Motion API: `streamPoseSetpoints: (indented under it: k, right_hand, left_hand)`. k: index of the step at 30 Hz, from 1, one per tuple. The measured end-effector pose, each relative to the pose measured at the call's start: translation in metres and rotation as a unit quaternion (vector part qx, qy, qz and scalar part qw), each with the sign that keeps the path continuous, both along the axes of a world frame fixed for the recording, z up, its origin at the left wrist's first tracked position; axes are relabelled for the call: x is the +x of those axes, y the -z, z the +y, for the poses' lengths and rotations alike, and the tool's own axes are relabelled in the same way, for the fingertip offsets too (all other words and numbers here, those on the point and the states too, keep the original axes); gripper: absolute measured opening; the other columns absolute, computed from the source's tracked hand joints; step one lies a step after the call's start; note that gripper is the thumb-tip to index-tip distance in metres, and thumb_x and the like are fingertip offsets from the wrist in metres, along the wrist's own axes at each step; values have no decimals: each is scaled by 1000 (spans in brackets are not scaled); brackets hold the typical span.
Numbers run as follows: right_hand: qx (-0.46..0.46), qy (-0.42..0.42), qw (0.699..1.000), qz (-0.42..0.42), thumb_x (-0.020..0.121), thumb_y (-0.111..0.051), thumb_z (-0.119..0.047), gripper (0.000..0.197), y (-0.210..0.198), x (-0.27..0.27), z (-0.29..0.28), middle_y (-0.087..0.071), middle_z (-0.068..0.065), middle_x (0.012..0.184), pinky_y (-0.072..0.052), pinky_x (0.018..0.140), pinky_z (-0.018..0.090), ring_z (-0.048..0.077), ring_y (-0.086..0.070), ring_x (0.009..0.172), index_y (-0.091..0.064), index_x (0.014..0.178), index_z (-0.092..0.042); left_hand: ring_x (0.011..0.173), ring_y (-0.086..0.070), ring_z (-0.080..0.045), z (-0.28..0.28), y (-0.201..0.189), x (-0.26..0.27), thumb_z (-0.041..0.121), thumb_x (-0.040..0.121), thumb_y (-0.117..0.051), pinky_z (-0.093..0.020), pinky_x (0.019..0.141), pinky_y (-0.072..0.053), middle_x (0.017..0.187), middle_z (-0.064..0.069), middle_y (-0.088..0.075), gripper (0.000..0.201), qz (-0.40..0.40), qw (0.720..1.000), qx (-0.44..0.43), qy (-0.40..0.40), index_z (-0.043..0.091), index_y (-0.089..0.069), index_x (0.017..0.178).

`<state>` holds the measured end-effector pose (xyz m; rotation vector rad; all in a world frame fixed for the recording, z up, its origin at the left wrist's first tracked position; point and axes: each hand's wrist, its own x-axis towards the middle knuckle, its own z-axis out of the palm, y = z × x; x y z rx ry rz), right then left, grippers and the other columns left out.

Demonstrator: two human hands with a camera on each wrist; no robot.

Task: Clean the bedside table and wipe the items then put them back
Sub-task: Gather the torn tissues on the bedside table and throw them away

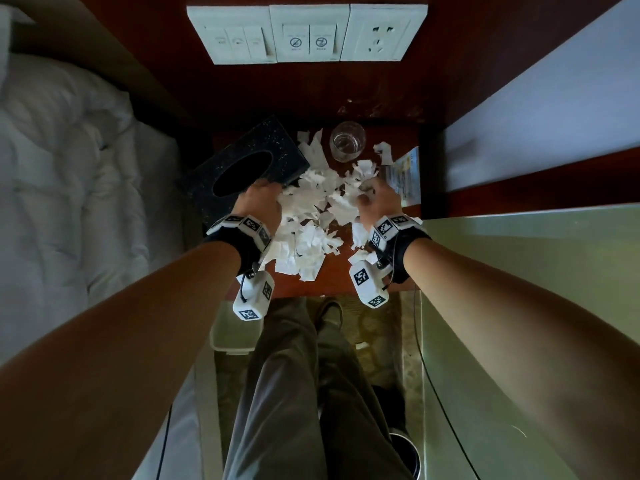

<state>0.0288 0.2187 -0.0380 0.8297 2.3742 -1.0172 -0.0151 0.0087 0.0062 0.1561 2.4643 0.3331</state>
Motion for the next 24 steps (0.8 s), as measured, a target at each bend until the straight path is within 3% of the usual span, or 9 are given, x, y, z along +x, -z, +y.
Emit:
streamPoseSetpoints:
  k: [4,9,12,14,19,22,24]
  right_hand:
    - [49,-75,996,-25,97,-42,-15,33,-8,8,-7,-58,12,127,-47,97,35,27,-57,114,-60,124,-11]
    - [36,-88,994,-58,99,-43,-20,31,-12,15,-16,-54,16,127,-41,96,33,28,-54,114,-60,119,-3]
    - [12,-90,994,-62,93,-56,-23,34,-11,25,-19,-50,14,126,-48,84,31,23,-55,100,-57,119,-1]
    - [25,-107,991,-72,91,-60,-18,38,-12,31,-19,-44,13,127,-42,82,25,20,-51,97,-53,123,0]
    - [60,-80,992,-75,89,-62,-8,35,-10,38,-20,-43,13,131,-47,99,36,26,-55,112,-50,121,-3]
    - [51,-61,992,-94,87,-64,-3,47,-3,39,-20,-41,10,135,-50,97,42,29,-56,114,-45,128,-13]
    - [41,-56,991,-112,85,-63,2,61,2,37,-20,-33,9,142,-52,95,45,32,-55,116,-39,137,-21]
  left_hand:
    - [108,-57,-38,-3,1,10,18,96,-45,-40,85,-48,127,-16,-54,30,-11,1000,1,-25,8,-54,122]
    - [115,-54,-37,-7,15,24,52,95,-46,-44,88,-47,133,-17,-47,58,-46,998,-30,-30,7,-46,131]
    - [113,-55,-37,-8,21,28,39,94,-54,-42,87,-48,130,-15,-49,45,-34,998,-23,-39,7,-50,126]
    - [111,-56,-37,-5,23,30,25,93,-56,-41,87,-47,128,-15,-49,36,-27,999,-7,-43,7,-51,124]
    - [109,-57,-33,3,34,32,11,92,-53,-41,87,-48,125,-9,-53,36,-40,999,29,-7,21,-46,126]
    - [111,-55,-35,10,42,33,27,93,-53,-43,86,-49,130,-10,-48,43,-47,998,2,53,26,-40,134]
    - [114,-54,-36,15,50,35,44,89,-58,-46,92,-47,138,-11,-39,60,-47,992,-35,108,31,-31,140]
